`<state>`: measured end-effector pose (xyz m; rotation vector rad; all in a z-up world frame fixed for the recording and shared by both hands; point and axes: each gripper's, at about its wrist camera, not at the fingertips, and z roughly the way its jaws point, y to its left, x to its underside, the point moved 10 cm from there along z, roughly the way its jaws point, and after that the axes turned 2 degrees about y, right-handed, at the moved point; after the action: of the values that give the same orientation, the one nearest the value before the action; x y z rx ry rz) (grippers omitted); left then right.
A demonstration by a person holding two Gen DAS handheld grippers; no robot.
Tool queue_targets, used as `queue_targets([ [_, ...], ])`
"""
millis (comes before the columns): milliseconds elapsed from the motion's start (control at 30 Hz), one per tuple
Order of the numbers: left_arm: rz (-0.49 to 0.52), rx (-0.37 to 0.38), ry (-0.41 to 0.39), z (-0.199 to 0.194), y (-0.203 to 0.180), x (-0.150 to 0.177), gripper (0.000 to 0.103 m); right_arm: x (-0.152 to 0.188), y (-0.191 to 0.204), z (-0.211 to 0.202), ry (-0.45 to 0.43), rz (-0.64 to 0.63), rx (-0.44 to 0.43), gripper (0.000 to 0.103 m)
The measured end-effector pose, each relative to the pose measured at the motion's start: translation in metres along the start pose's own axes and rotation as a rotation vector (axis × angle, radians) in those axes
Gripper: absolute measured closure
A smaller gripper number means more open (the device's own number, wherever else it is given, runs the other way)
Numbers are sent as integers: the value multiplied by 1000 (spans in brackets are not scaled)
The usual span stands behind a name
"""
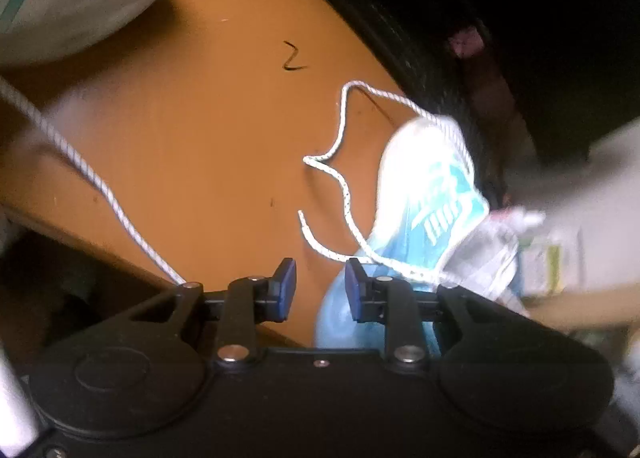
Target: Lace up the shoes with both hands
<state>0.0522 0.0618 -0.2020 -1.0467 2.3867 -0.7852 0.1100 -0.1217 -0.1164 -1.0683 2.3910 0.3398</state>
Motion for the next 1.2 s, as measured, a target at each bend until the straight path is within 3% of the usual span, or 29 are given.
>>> queue_targets([
  [200, -57, 3, -58, -4, 2, -8, 79, 9, 6, 1, 32, -28, -20, 98],
  [400, -98, -18, -48, 4, 10, -12, 79, 15, 11, 2, 56, -36, -39, 98],
  [567, -222, 36, 0, 10, 16, -8, 79, 15, 15, 3, 60, -40, -41, 98],
  [633, -318, 64, 27, 11, 22, -4, 79, 15, 15, 3, 64, -41, -40, 98],
  [733, -346, 77, 23, 10, 25, -3, 79, 15, 15, 2, 64, -44, -43, 98],
  [833, -357, 91, 35, 14, 25, -2, 92, 15, 15, 2, 64, -46, -45, 98],
  [900, -351, 107, 39, 17, 23, -2, 102, 15, 15, 2, 64, -47, -46, 98],
  [967, -337, 105, 21, 16, 23, -5, 103, 15, 15, 2, 62, -43, -46, 98],
  [1133, -68, 86, -217, -52, -14, -61, 103, 6, 14, -5, 20, -13, -54, 94],
  [1200, 58, 80, -359, -102, -42, -99, 103, -7, 14, -15, -37, 10, -74, 66],
])
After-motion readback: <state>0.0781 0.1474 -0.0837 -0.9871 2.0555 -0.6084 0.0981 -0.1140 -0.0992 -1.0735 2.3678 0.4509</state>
